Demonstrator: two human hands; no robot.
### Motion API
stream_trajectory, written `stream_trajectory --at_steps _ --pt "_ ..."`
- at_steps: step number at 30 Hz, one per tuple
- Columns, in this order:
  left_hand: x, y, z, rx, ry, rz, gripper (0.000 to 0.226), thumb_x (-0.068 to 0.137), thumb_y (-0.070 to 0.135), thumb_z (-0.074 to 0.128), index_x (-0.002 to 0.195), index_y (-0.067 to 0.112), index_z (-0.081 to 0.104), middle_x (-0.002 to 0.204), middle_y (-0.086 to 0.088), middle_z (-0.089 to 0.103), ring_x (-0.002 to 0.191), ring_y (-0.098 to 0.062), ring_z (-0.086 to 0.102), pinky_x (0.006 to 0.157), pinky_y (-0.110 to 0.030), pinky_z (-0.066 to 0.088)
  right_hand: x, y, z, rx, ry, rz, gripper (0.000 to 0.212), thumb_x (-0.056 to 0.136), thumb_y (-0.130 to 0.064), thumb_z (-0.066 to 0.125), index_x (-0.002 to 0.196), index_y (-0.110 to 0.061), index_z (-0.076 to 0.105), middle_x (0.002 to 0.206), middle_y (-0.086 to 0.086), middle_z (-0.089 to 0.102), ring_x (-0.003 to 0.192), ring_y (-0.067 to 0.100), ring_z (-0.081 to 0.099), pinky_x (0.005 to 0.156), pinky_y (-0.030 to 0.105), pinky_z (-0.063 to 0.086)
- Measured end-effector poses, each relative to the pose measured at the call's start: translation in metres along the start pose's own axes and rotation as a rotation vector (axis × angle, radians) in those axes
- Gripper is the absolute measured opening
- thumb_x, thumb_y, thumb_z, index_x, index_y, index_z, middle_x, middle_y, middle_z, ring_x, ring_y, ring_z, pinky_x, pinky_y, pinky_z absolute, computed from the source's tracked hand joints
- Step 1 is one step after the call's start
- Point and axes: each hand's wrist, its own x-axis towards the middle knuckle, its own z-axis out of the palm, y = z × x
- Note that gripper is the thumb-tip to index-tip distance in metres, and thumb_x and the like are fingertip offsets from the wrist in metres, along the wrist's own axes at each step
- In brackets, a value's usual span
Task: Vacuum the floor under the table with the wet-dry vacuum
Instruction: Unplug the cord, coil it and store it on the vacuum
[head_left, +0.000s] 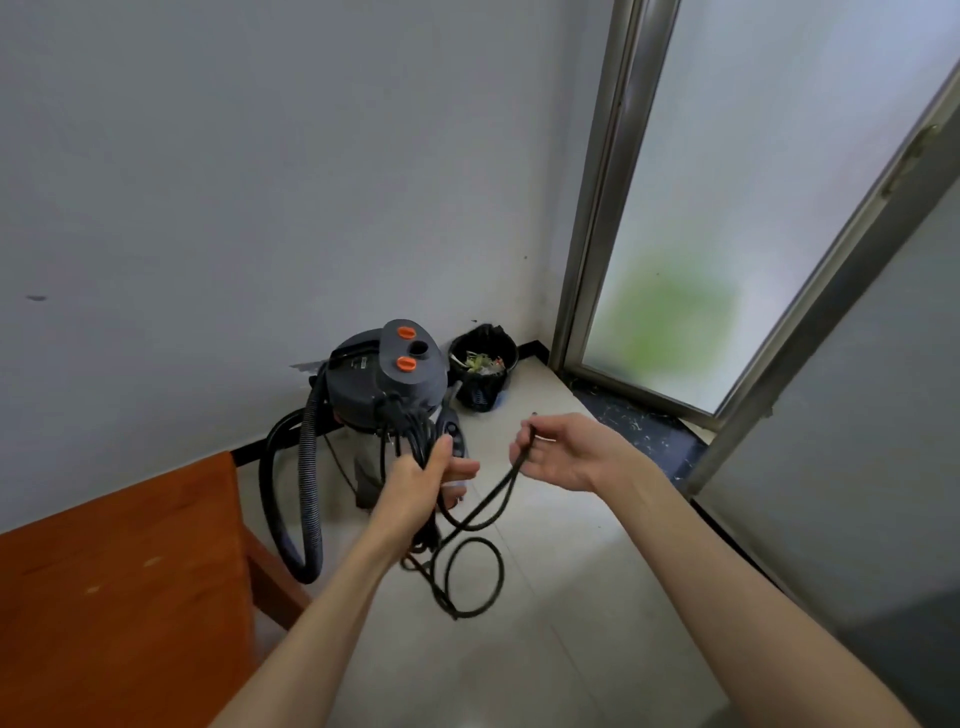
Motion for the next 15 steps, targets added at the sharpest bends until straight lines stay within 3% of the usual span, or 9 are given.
stream_trajectory --at_steps 2,4,7,11,15 --pt "-0.004 -0.005 0.008 -0.002 -0.094 0.014 0.039 0.101 0.032 0.037 0.092 0.012 0.069 0.088 0.001 0.074 0.089 -0.013 0.070 0.085 -0.025 0.054 -0.004 -0.003 0.015 0.067 -0.044 -0.022 0.020 0.098 -0.001 0.042 0.080 -0.002 0.051 0.055 0.012 0.053 0.062 0.020 0.053 0.055 0.037 0.058" --pt "-0.009 -0.005 0.012 0.042 -0.156 0.044 0.044 0.101 0.032 0.034 0.082 0.013 0.070 0.072 0.004 0.073 0.080 -0.009 0.070 0.082 -0.021 0.054 -0.008 -0.008 0.028 0.111 -0.070 -0.064 0.020 0.099 0.001 0.040 0.082 0.001 0.051 0.064 0.017 0.055 0.064 0.022 0.056 0.074 0.045 0.055" --pt "-0.012 -0.006 0.011 0.020 -0.242 0.050 0.051 0.100 0.036 0.033 0.067 0.005 0.055 0.053 -0.002 0.058 0.067 -0.026 0.064 0.076 -0.021 0.054 -0.012 -0.015 0.039 0.117 -0.054 -0.123 0.023 0.099 0.004 0.037 0.080 0.000 0.049 0.080 0.020 0.052 0.074 0.027 0.057 0.090 0.053 0.041" --pt "-0.010 -0.004 0.003 -0.041 -0.355 0.075 0.037 0.091 0.042 0.040 0.081 0.008 0.051 0.053 0.004 0.037 0.050 -0.010 0.036 0.068 -0.026 0.042 -0.012 -0.016 0.036 -0.004 -0.023 -0.191 0.020 0.099 0.001 0.042 0.082 0.002 0.052 0.078 0.018 0.054 0.076 0.028 0.060 0.088 0.046 0.046" --pt "-0.005 0.006 -0.007 -0.200 -0.253 0.037 0.031 0.088 0.037 0.048 0.069 0.013 0.044 0.057 0.005 0.028 0.052 -0.009 0.024 0.052 -0.021 0.026 -0.013 -0.003 0.014 -0.289 0.123 -0.345 0.024 0.100 -0.015 0.047 0.083 -0.003 0.057 0.072 0.010 0.057 0.067 0.021 0.061 0.075 0.036 0.056"
